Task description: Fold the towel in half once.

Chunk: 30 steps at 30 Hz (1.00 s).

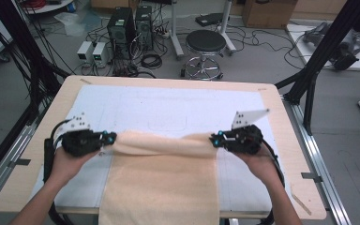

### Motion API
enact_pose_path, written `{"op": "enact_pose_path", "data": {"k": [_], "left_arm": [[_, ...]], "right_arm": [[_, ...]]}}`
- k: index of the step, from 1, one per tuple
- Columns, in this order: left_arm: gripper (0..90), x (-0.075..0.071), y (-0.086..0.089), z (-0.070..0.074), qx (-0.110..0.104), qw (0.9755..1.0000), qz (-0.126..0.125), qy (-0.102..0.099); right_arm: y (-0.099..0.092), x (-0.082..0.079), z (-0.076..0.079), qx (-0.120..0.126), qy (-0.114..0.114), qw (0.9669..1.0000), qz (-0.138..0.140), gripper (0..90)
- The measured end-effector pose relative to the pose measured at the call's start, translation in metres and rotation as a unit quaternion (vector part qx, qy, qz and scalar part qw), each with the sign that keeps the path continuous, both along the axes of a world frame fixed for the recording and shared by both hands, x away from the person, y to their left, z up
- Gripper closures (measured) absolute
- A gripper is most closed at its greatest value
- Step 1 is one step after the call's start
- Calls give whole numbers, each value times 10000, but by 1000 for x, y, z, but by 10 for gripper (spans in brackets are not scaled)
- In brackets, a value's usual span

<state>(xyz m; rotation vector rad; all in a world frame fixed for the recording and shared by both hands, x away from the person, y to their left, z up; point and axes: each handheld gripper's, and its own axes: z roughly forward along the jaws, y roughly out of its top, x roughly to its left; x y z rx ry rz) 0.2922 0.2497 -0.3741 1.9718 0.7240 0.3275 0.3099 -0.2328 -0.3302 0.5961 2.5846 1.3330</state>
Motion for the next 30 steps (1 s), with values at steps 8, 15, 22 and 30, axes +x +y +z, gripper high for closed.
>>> {"op": "enact_pose_path", "data": {"k": [8, 15, 22, 30], "left_arm": [[695, -38, 4, -38, 392, 9967, -537, 473], [592, -13, 0, -24, 370, 9985, -332, 242], [564, 31, -14, -41, 291, 9982, 17, 521], [714, 50, -20, -62, 329, 9924, -310, 1149]], "right_arm": [[-5, -36, -50, -196, 546, 9983, 74, 653], [-13, -13, -50, -302, 359, 9980, -414, 554], [5, 27, -83, -506, 896, 9930, -574, 482], [14, 40, -100, -592, 1259, 9898, -306, 737]]}}
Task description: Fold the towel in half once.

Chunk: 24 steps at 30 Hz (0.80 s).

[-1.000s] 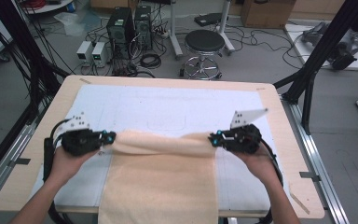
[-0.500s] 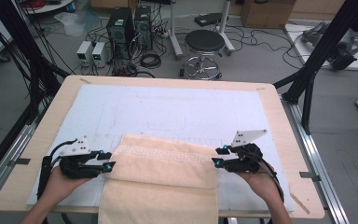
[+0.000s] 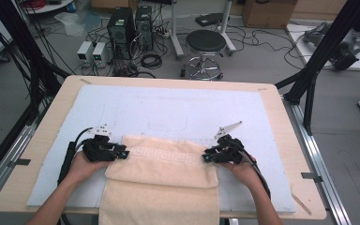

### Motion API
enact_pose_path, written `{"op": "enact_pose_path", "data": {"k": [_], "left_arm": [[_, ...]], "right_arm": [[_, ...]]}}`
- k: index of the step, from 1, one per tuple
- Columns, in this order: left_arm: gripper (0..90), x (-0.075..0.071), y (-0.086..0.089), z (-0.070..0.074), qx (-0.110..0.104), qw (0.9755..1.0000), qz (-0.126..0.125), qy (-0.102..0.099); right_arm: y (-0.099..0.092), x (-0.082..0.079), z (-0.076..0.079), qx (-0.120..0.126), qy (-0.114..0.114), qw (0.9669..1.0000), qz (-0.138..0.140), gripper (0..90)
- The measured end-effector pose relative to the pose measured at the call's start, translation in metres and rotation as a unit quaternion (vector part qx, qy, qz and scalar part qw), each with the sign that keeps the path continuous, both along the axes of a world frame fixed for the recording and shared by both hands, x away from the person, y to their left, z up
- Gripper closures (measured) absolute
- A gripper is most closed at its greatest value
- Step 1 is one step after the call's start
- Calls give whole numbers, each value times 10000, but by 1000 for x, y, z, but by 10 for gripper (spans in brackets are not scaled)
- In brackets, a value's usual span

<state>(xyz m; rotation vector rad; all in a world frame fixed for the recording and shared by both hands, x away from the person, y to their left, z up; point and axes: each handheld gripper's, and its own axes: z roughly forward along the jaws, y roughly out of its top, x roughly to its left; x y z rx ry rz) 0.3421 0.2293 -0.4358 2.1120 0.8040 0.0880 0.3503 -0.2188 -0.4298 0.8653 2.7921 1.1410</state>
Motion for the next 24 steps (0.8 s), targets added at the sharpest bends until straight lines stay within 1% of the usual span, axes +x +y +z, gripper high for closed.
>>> {"op": "enact_pose_path", "data": {"k": [1, 2, 3, 5, 7, 9, 11, 13, 14, 15, 16, 18, 20, 21, 24], "left_arm": [[735, -1, -1, 1, 66, 10000, -3, -17], [760, -2, -2, 1, 73, 10000, 9, -54], [794, -3, -3, 2, 90, 9999, 15, -117], [826, -5, -3, 5, 106, 9997, 64, -202], [833, -6, -3, 8, 72, 9996, 94, -250], [834, -7, -3, 12, 53, 9993, 122, -357], [833, -10, -3, 16, -16, 9989, 134, -455], [835, -11, -2, 20, -118, 9984, 166, -528], [837, -12, -2, 22, -148, 9983, 174, -537], [838, -13, -2, 23, -159, 9982, 199, -548], [841, -13, -1, 25, -153, 9978, 219, -601], [841, -15, 0, 30, -261, 9971, 267, -667], [841, -17, 2, 35, -303, 9962, 288, -766], [841, -19, 2, 38, -357, 9958, 298, -789], [842, -27, 5, 46, -464, 9944, 266, -913]], "right_arm": [[0, 0, 1, 5, -41, 10000, 29, 761], [-1, -2, 3, 19, -52, 10000, 16, 785], [-1, -2, 4, 35, -121, 9999, 5, 807], [-2, -3, 8, 64, -178, 9998, -16, 818], [-1, -3, 11, 63, -238, 9997, 16, 827], [0, -4, 15, 80, -294, 9995, 19, 833], [0, -4, 19, 98, -350, 9993, 9, 836], [-1, -6, 26, 181, -428, 9989, -13, 843], [-1, -6, 28, 237, -481, 9986, -2, 845], [-1, -7, 31, 230, -536, 9983, -15, 846], [0, -7, 33, 230, -570, 9981, -24, 847], [-1, -9, 40, 320, -685, 9971, -44, 847], [-1, -11, 48, 402, -799, 9960, -48, 848], [-1, -13, 52, 449, -843, 9954, -55, 848], [0, -19, 64, 531, -955, 9940, 45, 848]]}}
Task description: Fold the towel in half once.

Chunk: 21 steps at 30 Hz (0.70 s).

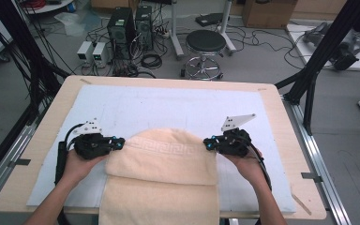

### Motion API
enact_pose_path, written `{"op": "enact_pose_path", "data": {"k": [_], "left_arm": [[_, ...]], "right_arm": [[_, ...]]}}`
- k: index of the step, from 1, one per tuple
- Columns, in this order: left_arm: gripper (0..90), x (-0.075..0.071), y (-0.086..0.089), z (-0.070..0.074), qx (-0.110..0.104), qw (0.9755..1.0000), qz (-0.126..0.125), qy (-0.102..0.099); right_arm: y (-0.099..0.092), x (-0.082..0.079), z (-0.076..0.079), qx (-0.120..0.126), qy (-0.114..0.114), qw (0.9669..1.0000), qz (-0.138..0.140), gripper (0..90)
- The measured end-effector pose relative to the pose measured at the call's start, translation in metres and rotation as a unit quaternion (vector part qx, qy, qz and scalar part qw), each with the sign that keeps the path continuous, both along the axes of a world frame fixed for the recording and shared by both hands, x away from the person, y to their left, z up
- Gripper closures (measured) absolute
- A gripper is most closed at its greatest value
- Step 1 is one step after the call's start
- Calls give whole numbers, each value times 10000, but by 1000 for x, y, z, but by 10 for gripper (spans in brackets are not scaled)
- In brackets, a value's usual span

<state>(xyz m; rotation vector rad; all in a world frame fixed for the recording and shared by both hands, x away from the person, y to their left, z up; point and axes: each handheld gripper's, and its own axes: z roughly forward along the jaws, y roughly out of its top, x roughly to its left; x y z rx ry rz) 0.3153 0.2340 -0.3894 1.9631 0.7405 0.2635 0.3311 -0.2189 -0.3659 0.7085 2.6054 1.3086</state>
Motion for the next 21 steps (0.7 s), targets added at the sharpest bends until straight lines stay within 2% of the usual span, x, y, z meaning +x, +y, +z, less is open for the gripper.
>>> {"op": "enact_pose_path", "data": {"k": [3, 5, 6, 8, 10, 11, 12, 13, 15, 17, 21], "left_arm": [[841, -19, 2, 8, 2, 9997, -154, -204], [840, -38, 5, 12, 119, 9988, -281, -395], [840, -50, 6, 13, 94, 9983, -323, -467], [840, -74, 11, 14, 69, 9974, -475, -538], [838, -100, 17, 14, -31, 9961, -659, -590], [825, -111, 20, 13, -66, 9955, -786, -535], [799, -119, 22, 11, -83, 9949, -869, -500], [768, -125, 25, 10, -50, 9951, -852, -503], [724, -128, 29, 7, 17, 9957, -820, -430], [714, -122, 32, 6, 69, 9965, -722, -412], [674, -99, 27, 0, 252, 9980, -451, -372]], "right_arm": [[1, -15, 14, 127, -185, 9997, 134, 848], [0, -29, 22, 179, -331, 9989, 283, 848], [-1, -37, 25, 192, -384, 9986, 319, 848], [-3, -56, 30, 239, -454, 9976, 463, 848], [-4, -81, 31, 404, -485, 9958, 665, 847], [-4, -95, 29, 406, -462, 9948, 806, 839], [-3, -106, 27, 396, -413, 9935, 983, 811], [-4, -116, 25, 418, -334, 9924, 1107, 760], [-5, -127, 21, 428, -186, 9923, 1146, 724], [-5, -128, 16, 325, -199, 9941, 1012, 704], [-6, -110, 2, 135, -112, 9974, 702, 658]]}}
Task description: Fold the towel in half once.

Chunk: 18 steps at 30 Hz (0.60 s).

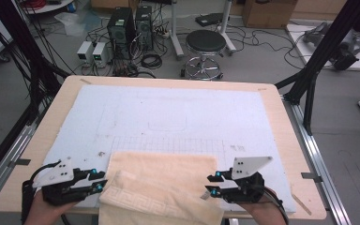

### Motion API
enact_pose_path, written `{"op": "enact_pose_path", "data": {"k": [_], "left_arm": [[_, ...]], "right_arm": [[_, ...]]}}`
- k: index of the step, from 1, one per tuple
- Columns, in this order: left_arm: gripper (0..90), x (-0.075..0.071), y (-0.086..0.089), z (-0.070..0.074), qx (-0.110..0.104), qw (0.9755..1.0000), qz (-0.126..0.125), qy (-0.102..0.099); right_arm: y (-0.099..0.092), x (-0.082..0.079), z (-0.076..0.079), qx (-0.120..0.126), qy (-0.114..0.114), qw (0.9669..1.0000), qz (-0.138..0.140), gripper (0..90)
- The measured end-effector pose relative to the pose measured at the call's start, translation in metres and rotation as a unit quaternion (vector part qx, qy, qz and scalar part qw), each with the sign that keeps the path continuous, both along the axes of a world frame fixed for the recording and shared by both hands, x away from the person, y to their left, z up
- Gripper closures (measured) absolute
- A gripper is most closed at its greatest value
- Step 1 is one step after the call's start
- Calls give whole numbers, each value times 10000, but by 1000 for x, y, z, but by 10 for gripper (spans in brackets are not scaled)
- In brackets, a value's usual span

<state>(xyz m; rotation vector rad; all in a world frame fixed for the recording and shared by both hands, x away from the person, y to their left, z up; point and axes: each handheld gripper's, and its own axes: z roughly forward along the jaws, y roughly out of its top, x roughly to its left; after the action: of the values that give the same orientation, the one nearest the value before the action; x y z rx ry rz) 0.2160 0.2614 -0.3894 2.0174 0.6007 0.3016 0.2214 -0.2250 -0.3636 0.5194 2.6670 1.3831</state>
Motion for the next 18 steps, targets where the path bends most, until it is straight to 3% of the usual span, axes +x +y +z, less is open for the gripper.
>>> {"op": "enact_pose_path", "data": {"k": [5, 8, 11, 15, 18], "left_arm": [[622, 36, -8, -12, 134, 9990, 415, 63], [619, 58, -10, -22, 504, 9970, 580, 110], [554, 76, -13, -31, 643, 9952, 685, 273], [460, 93, -19, -41, 695, 9943, 632, 511], [450, 99, -21, -48, 835, 9921, 584, 731]], "right_arm": [[-1, 40, -17, -389, -23, 9982, -466, 602], [0, 62, -28, -514, 36, 9965, -659, 559], [1, 80, -39, -718, 53, 9940, -824, 501], [3, 94, -51, -850, 135, 9922, -900, 464], [4, 101, -58, -997, 216, 9907, -899, 444]]}}
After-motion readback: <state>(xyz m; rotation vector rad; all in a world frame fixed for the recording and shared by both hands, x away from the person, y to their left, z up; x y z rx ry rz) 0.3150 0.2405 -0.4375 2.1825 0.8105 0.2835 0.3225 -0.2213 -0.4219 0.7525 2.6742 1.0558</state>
